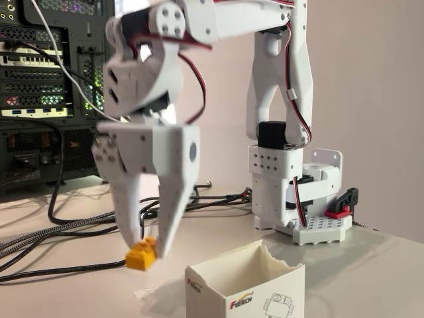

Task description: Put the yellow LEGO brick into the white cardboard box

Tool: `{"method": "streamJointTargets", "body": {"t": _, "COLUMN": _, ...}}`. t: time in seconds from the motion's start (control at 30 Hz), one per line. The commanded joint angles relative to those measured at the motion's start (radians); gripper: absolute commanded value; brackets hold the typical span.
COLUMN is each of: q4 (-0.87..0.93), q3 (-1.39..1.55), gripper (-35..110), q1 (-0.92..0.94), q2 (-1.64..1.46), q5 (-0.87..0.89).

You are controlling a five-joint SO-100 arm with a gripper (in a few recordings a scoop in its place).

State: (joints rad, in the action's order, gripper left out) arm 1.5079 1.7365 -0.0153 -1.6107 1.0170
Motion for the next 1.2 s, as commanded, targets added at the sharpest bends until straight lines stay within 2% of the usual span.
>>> {"method": "streamJointTargets", "body": {"t": 0.0, "q4": 0.144, "q3": -0.216, "gripper": -9, "q1": -0.048, "q2": -0.123, "q5": -0.107}}
{"method": "streamJointTargets", "body": {"t": 0.37, "q4": 0.181, "q3": -0.267, "gripper": -9, "q1": -0.229, "q2": -0.160, "q5": -0.178}}
{"method": "streamJointTargets", "body": {"t": 0.8, "q4": 0.095, "q3": -0.077, "gripper": -9, "q1": -0.376, "q2": -0.324, "q5": -0.261}}
{"method": "streamJointTargets", "body": {"t": 1.17, "q4": 0.035, "q3": 0.023, "gripper": -9, "q1": -0.425, "q2": -0.391, "q5": -0.222}}
